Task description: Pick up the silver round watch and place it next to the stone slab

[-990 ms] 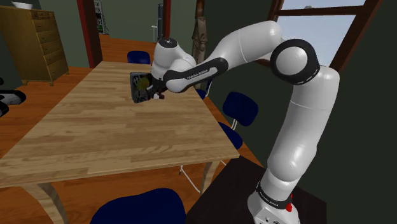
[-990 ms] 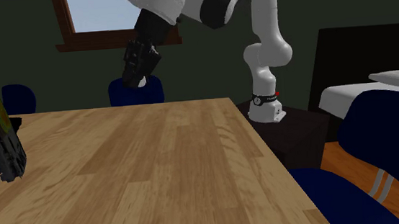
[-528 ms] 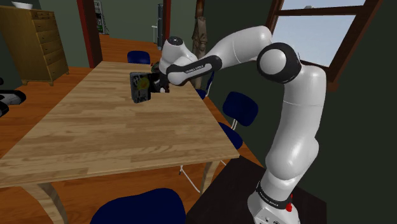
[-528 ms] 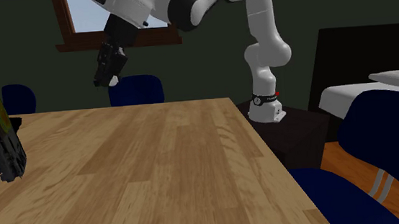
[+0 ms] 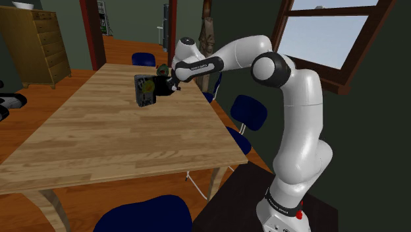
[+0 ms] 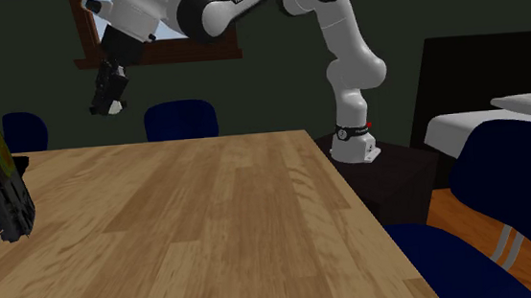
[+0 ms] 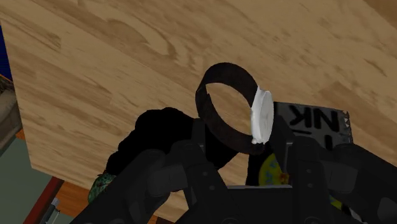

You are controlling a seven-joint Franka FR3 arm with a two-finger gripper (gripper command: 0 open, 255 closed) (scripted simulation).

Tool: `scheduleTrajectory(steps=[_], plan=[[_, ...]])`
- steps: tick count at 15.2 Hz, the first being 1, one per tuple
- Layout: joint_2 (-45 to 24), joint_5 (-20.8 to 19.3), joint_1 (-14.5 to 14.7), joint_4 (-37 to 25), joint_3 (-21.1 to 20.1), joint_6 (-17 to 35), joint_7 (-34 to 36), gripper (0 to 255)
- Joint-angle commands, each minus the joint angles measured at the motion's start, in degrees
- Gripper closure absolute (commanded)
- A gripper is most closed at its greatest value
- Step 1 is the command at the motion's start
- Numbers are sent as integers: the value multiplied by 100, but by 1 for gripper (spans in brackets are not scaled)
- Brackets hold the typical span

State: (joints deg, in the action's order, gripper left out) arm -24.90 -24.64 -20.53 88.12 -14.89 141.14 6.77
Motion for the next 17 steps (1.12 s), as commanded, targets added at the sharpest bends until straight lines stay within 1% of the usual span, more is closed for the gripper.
scheduleTrajectory(steps=[1,4,6,8,9,10,17], plan=[[-381,81,-93,-545,11,-126,-278,255],[-929,203,-225,-1390,6,-374,-682,255],[-1358,279,-286,-2078,1,-601,-955,255],[-1872,352,-312,-2932,-2,-907,-1244,255],[-2186,390,-303,-3468,-1,-1110,-1400,255],[-2572,430,-268,-4143,4,-1374,-1573,255],[-2513,358,-343,-3499,44,-807,-1422,255]])
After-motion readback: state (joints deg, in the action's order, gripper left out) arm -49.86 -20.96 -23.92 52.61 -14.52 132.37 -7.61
